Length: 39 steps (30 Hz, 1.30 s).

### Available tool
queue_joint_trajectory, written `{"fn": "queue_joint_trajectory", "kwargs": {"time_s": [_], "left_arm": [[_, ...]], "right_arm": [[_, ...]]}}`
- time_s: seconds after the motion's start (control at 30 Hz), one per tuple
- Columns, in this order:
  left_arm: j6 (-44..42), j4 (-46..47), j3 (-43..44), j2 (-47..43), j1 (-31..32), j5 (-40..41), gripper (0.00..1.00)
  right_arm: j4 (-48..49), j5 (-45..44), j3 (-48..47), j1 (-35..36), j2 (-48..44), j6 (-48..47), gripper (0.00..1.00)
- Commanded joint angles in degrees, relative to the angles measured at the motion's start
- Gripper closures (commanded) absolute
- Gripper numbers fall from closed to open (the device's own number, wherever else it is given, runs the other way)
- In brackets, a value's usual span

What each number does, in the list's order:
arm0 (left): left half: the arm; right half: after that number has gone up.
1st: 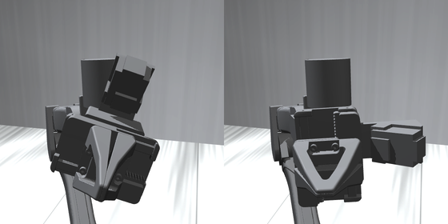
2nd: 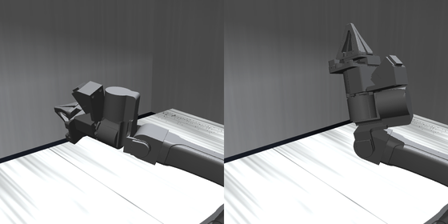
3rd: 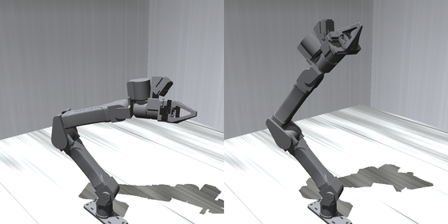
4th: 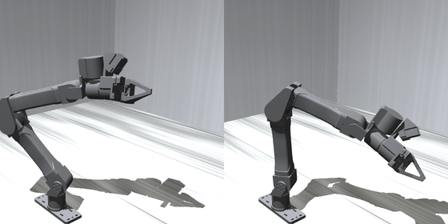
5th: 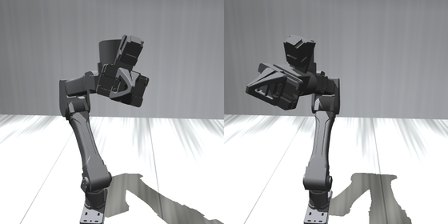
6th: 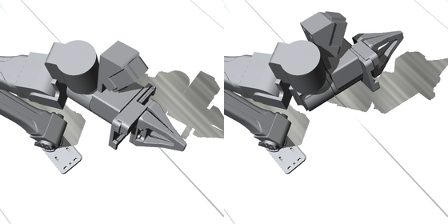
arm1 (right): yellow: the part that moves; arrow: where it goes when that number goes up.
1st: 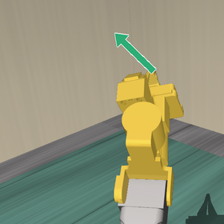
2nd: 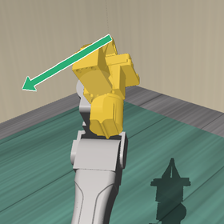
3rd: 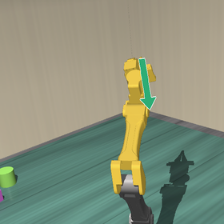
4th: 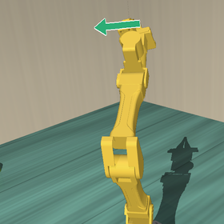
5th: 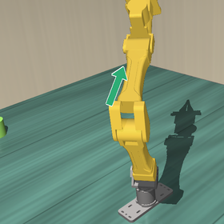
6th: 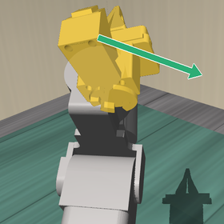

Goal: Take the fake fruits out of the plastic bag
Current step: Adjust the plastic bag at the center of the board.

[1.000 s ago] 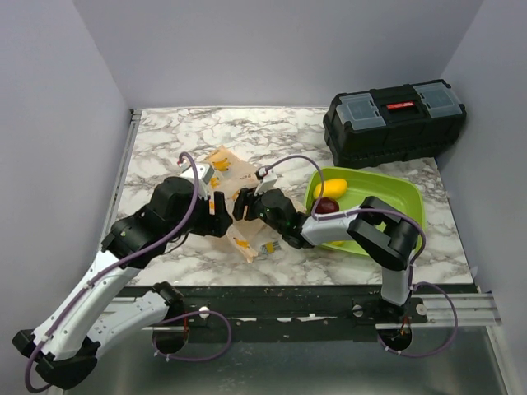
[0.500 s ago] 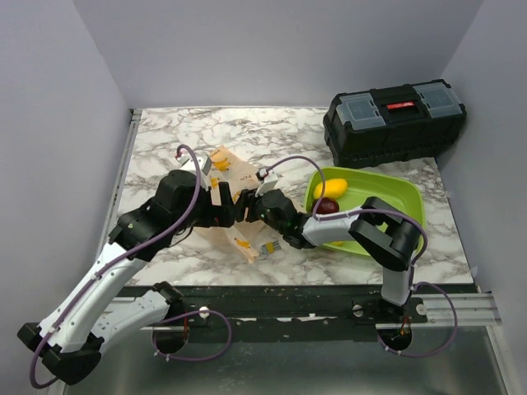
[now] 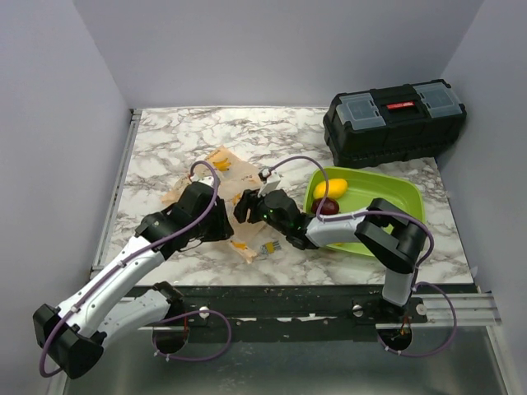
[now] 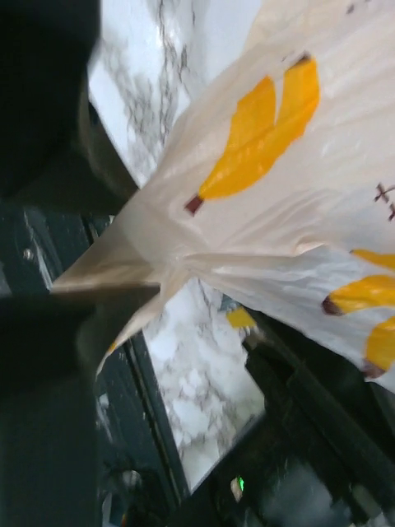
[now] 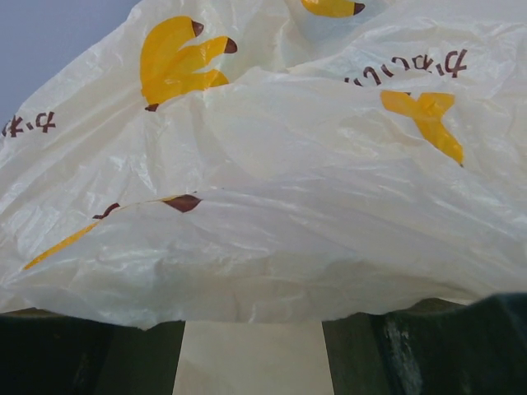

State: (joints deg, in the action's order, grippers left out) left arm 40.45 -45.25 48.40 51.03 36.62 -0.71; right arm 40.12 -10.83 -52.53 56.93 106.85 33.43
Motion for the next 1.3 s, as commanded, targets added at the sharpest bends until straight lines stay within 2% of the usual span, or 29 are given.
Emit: {"fn": "queue_joint_trajectory", "kwargs": {"time_s": [0.0, 0.03, 0.13, 0.37, 0.6, 0.77, 0.87, 0.97, 1.13, 1.27], "left_arm": [[-4.34, -3.88, 3.38, 1.34, 0.25, 8.50, 0.81], [-5.76, -4.72, 4.55, 1.57, 0.24, 9.49, 0.90], [-9.39, -6.96, 7.73, 1.65, 0.26, 11.37, 1.00], [-16.99, -12.18, 14.77, -0.76, 0.21, 17.20, 1.00], [-20.54, -12.30, 21.16, -2.24, -0.62, 24.78, 1.00], [-22.02, -9.75, 26.24, -1.63, -3.94, 23.53, 1.00], [-22.52, -6.74, 28.31, -1.24, -6.50, 17.52, 1.00], [-22.78, -3.90, 29.66, -0.30, -8.17, 11.94, 1.00], [-24.27, -2.93, 28.98, 0.67, -8.41, 7.16, 1.00], [-24.27, -3.97, 22.63, -0.87, -8.48, 2.82, 1.00]], "right_arm": [[-2.64, -4.16, 0.97, 0.20, -2.86, -3.39, 0.38], [-3.31, -5.88, 0.74, 0.21, -2.82, -4.42, 0.37], [-4.70, -11.55, -0.52, 0.23, -2.16, -7.52, 0.36], [-8.56, -25.94, -5.54, -1.27, -1.02, -10.48, 0.36], [-13.35, -30.35, -13.59, -7.40, -2.73, -16.98, 0.35], [-16.81, -32.55, -20.66, -10.05, -5.41, -26.26, 0.32], [-16.13, -30.98, -23.27, -10.08, -7.46, -32.40, 0.32], [-17.49, -27.71, -25.06, -10.06, -8.88, -34.72, 0.30], [-25.75, -19.54, -23.45, -9.99, -11.68, -26.73, 0.30], [-26.26, -1.24, -12.85, -9.61, -16.40, -20.55, 0.26]]}}
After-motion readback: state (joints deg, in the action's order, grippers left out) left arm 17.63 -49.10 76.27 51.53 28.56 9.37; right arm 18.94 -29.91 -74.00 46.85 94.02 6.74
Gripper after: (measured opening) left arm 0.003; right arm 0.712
